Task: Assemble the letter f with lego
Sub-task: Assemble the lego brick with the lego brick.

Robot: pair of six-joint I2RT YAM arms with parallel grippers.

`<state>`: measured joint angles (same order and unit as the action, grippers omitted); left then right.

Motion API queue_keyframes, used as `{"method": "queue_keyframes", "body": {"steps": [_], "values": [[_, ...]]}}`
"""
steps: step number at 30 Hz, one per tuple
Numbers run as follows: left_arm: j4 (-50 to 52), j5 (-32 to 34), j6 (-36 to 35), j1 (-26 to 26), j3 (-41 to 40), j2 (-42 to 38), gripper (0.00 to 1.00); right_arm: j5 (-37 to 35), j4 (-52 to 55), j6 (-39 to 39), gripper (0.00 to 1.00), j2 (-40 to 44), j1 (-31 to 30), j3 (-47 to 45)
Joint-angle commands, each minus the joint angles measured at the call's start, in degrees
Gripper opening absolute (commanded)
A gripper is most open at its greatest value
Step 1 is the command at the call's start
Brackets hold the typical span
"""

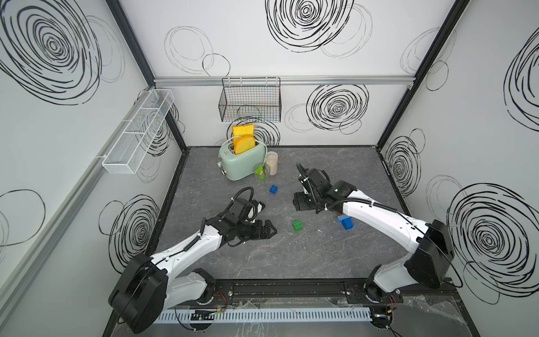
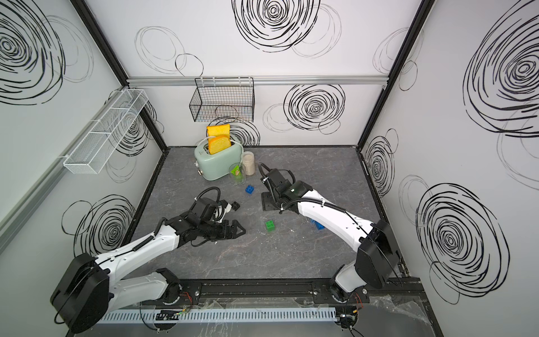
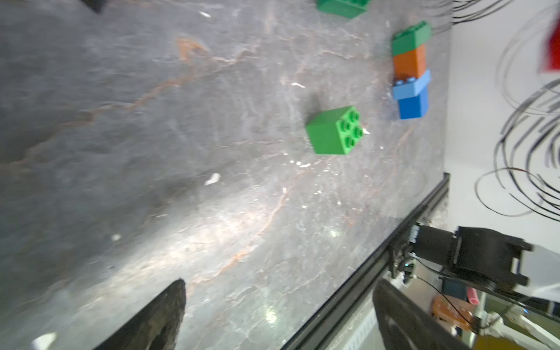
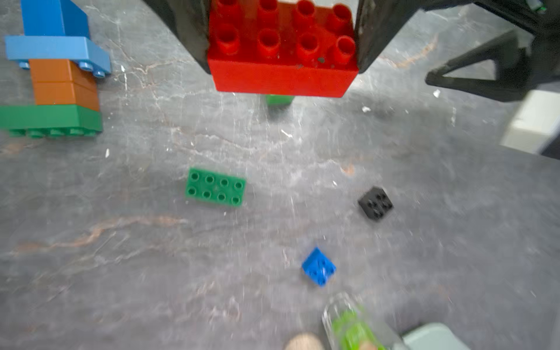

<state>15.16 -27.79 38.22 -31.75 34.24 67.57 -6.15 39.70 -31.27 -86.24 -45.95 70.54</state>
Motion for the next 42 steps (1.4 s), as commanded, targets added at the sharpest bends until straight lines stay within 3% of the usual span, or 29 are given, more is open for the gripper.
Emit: {"method": "queue_keyframes", "body": {"steps": [1,18,42], "values": [[-9.1,-4.4,5.1,-2.1,-1.1,0.6,0.98,2.0,-1.4,4.1,0.56,-0.2,-0.4,-4.7],[-7.4,-0.4,8.0,-1.7,-4.3,0.3,0.98,8.8,-10.2,5.9,0.55,-3.6,0.4,-11.6],[-6.9,-0.6,7.4,3.9,-6.0,0.0,0.98,10.1,-11.0,6.6,0.52,-7.7,0.4,-12.7]]}}
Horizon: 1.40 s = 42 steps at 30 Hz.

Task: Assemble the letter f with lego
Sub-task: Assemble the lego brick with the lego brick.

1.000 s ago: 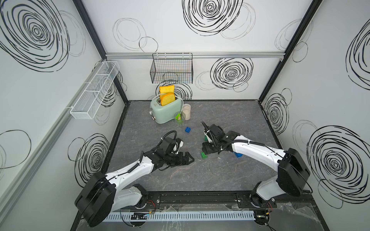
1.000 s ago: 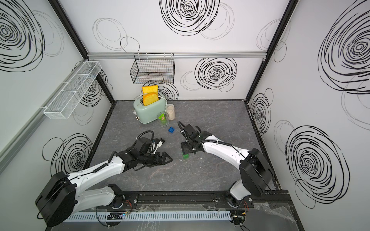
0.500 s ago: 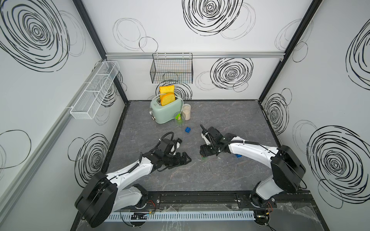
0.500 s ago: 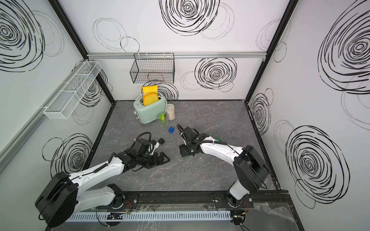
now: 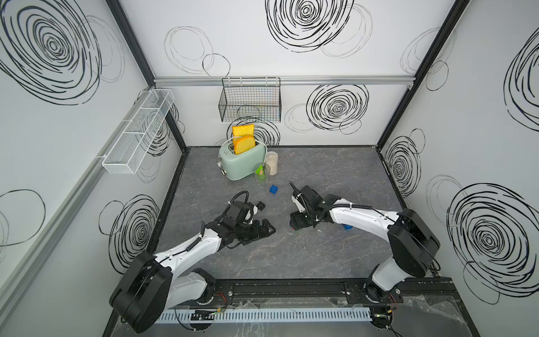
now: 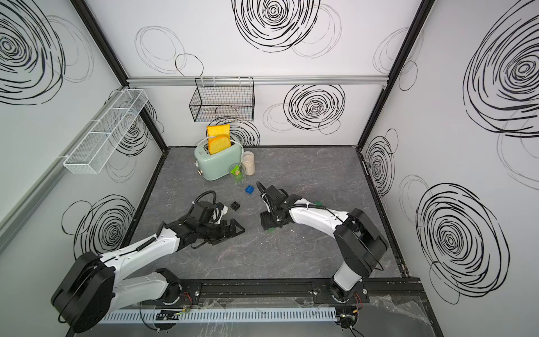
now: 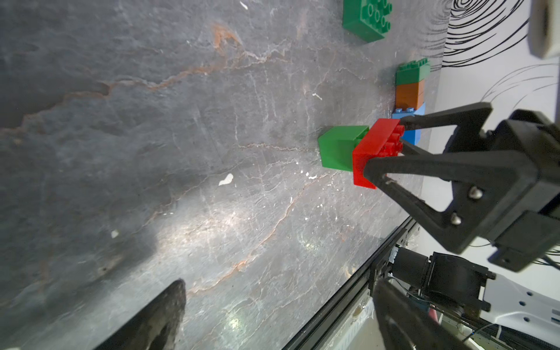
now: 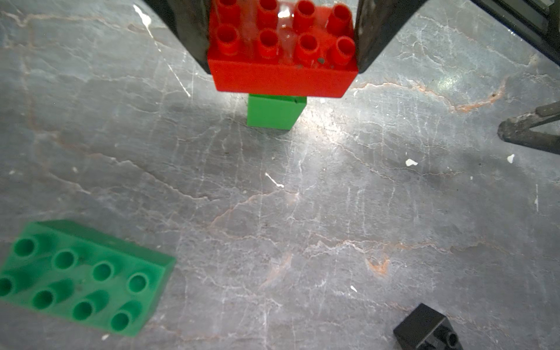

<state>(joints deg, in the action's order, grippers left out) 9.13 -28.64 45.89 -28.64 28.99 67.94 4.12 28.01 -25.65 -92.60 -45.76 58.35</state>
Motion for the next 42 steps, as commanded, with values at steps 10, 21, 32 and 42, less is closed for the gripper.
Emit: {"method": "queue_keyframes", "body": {"steps": [10,21,32,42], "values": [[0.0,-0.2,-1.5,3.5,-1.0,-0.5,0.98,-0.9,2.1,1.9,0.5,-2.5,-0.3,-0.7],[1.2,-1.3,-3.9,6.3,-0.3,-0.1,0.99,-1.5,5.1,3.9,0.49,-4.2,-1.3,-0.6],[4.5,-2.4,-8.6,9.3,2.7,1.7,0.99,0.0,7.4,5.9,0.49,-6.5,-1.8,-1.9],[7.0,-3.6,-11.6,12.2,5.8,2.7,0.99,3.7,11.1,5.9,0.49,-11.8,-2.0,-1.9]]}}
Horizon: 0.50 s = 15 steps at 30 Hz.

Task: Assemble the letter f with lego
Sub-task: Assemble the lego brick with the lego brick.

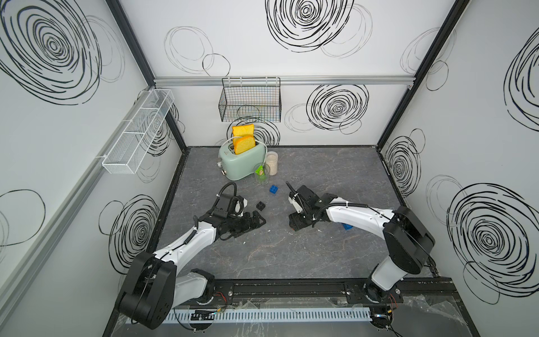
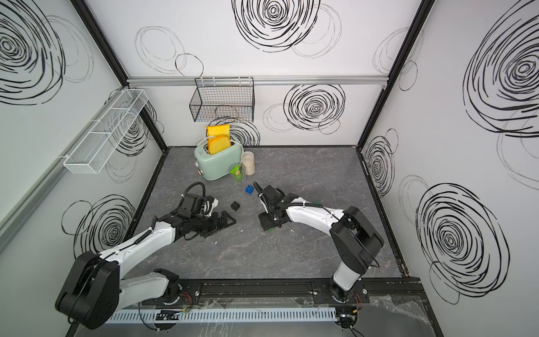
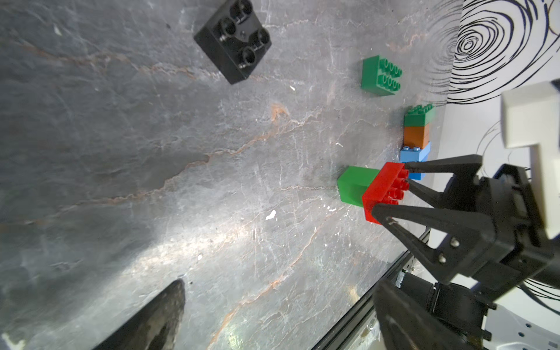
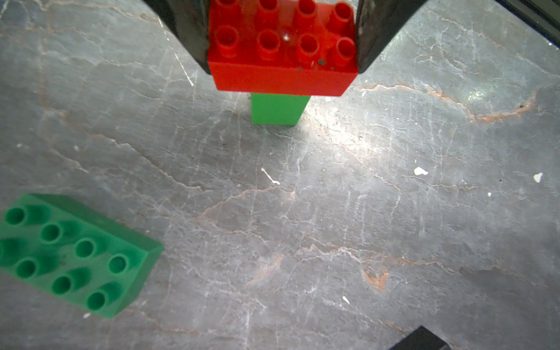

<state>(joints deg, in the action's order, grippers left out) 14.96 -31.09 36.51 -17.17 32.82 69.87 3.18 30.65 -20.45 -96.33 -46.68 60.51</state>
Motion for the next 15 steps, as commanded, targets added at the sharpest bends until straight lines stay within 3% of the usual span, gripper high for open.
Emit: {"method": "queue_keyframes", "body": {"steps": [1,15], "values": [[1.4,-1.1,-2.4,0.8,2.2,0.9,0.99,4.6,8.4,0.7,0.49,-8.2,-1.5,-4.1],[0.9,-1.5,-1.5,0.9,1.9,1.2,0.99,5.9,10.5,1.4,0.48,-11.5,-1.5,-2.4]]}}
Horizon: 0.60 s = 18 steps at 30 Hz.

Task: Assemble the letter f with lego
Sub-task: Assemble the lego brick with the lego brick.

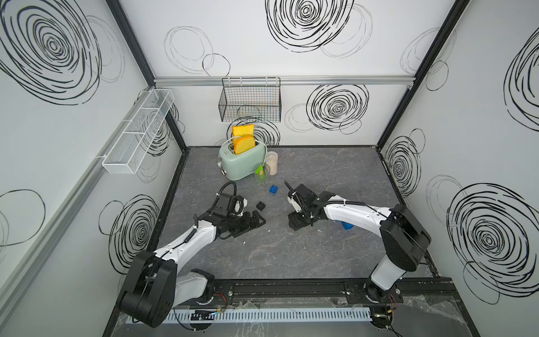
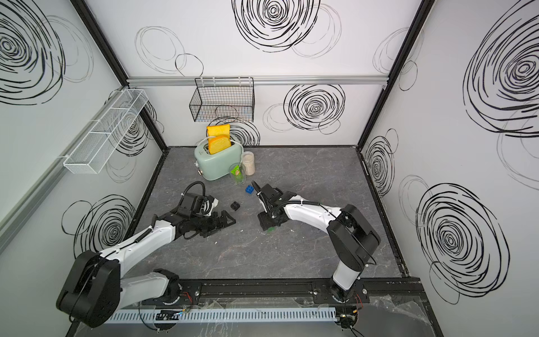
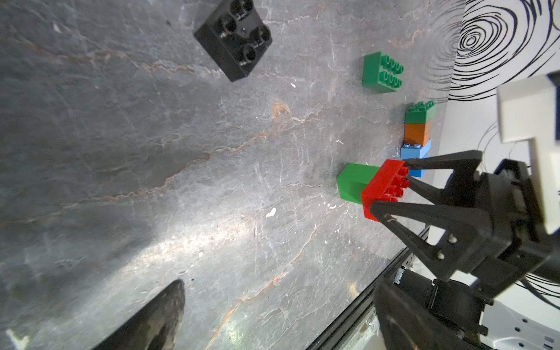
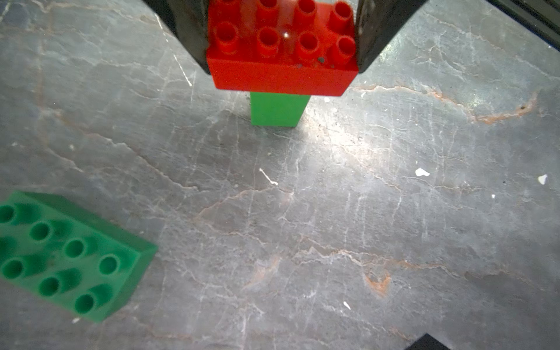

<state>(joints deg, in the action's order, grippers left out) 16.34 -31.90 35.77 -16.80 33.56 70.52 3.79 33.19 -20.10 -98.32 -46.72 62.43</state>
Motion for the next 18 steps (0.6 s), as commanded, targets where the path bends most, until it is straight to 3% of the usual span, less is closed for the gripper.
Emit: {"method": "queue_keyframes", "body": {"steps": [1,8,18], "values": [[-0.5,-0.7,-0.7,0.5,1.2,0.4,0.99,5.1,8.5,1.2,0.48,-9.9,-1.3,-3.6],[0.9,1.1,-1.1,0.9,1.1,-0.5,0.99,0.6,11.6,-0.7,0.47,-7.0,-0.1,4.8],[4.0,4.5,-1.9,1.7,0.2,-2.7,0.99,-5.6,10.3,-10.9,0.47,-5.1,-1.2,15.4]]}}
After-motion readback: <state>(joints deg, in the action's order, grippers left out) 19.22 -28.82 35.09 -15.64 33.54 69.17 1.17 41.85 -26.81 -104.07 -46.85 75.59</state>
